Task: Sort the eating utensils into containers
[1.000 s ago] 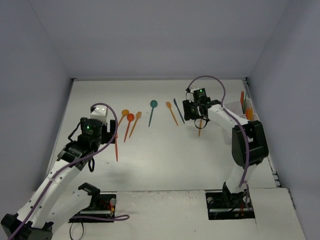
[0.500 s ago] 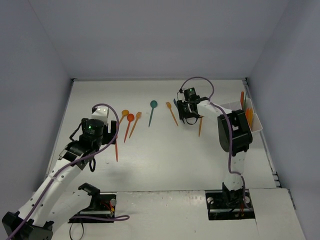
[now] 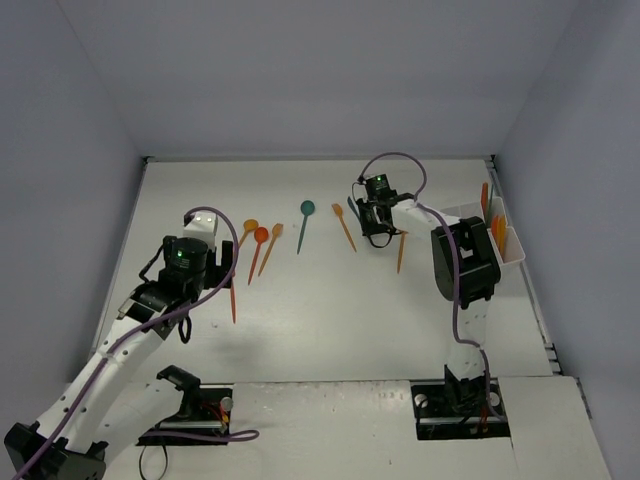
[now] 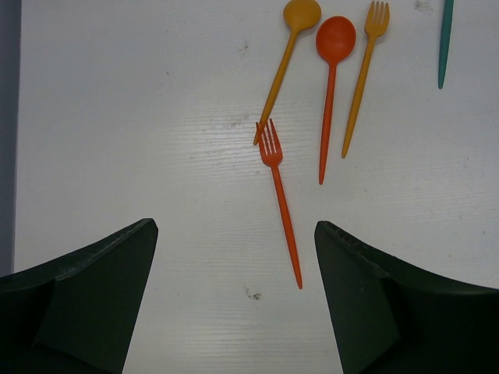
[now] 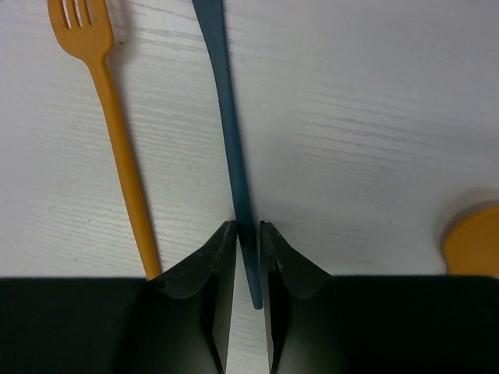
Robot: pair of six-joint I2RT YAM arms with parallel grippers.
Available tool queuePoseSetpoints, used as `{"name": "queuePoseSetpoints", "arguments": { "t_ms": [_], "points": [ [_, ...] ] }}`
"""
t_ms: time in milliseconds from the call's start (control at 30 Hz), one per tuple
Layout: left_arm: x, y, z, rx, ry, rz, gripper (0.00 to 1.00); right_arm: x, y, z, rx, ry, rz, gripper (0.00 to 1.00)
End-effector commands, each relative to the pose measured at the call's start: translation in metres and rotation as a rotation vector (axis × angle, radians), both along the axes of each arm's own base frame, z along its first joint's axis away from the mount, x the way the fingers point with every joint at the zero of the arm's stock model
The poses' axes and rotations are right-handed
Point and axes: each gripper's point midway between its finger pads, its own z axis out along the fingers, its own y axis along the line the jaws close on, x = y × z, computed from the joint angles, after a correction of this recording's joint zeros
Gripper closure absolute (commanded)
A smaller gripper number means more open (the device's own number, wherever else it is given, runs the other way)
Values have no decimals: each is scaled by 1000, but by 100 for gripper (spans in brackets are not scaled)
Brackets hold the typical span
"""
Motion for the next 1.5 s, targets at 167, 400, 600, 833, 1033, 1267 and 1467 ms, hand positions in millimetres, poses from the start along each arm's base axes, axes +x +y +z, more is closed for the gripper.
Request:
{"name": "queuePoseSetpoints", "arguments": {
  "t_ms": [167,400,600,833,1033,1267,1467],
  "points": [
    [11,-1,13,-7,-50,9,20,-52,-10,3,-18,46,-33,100],
    [13,-4,9,-7,-37,-2,20,-150,-26,-13,-4,185,-60,100],
    [14,-6,9,-10,-35,-7,20,-225,-29,-7,24,246,-124,94],
    [14,-8,9,-17,-33,-17,20,-229,-32,6,-5,201,-165,72],
    [13,-8,9,-18,-35,-18,20,-199,-20,4,-52,196,-137,69],
    [11,-6,11,-17,-46,-13,20,-174,-1,-1,-59,210,-104,68],
    [11,-5,12,-18,-47,-11,20,-163,4,-10,-81,224,-89,77]
  ]
}}
